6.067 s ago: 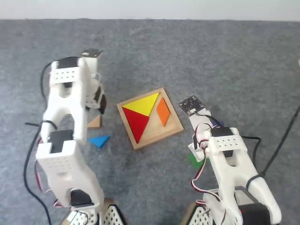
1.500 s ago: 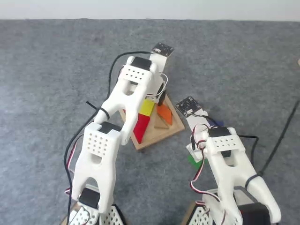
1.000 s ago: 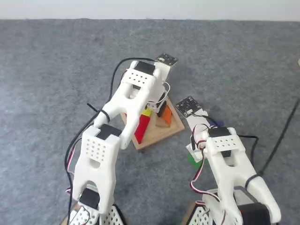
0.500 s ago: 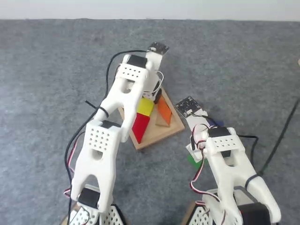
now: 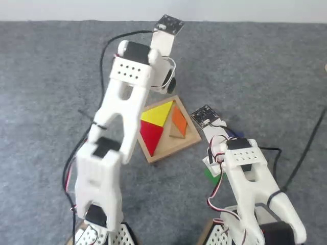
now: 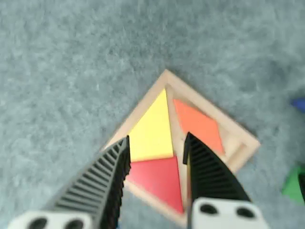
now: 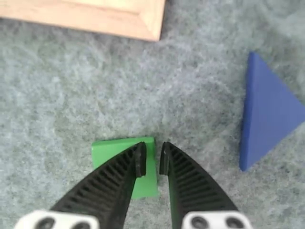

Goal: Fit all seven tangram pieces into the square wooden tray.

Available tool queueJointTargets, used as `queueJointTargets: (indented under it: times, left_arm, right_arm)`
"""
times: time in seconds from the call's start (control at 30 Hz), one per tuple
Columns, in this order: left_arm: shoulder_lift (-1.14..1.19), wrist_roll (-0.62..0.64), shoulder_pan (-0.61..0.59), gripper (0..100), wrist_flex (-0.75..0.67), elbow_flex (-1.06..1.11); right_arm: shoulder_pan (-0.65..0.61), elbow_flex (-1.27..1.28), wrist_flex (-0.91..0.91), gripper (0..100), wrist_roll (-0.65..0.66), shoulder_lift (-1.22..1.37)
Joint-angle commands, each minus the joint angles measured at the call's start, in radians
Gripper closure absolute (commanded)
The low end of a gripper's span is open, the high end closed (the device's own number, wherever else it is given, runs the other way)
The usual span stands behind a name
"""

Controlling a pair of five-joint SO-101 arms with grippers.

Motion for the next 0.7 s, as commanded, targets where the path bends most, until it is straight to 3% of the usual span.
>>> queueJointTargets:
  times: [0.0,0.13,0.3,0.5,0.67]
  left_arm:
    - [-0.321,-0.031,0.006,82,0.026,0.262]
    - [-0.551,-0.029,-0.06,82,-0.071,0.604]
    - [-0.697,-0.054,-0.273,82,-0.316,1.0]
    - [-0.72,-0.049,-0.439,82,-0.617,1.282]
    - [-0.718,0.006,-0.537,82,-0.663,1.311]
  right_arm:
    - [-0.008,0.02,0.021,92.2,-0.037,-0.136]
    - [-0.019,0.068,0.114,91.9,-0.04,-0.395]
    - [-0.113,0.115,0.219,91.8,0.052,-0.562]
    - [-0.326,-0.041,0.213,91.8,0.089,-0.424]
    - [-0.338,-0.239,0.068,91.8,0.091,-0.102]
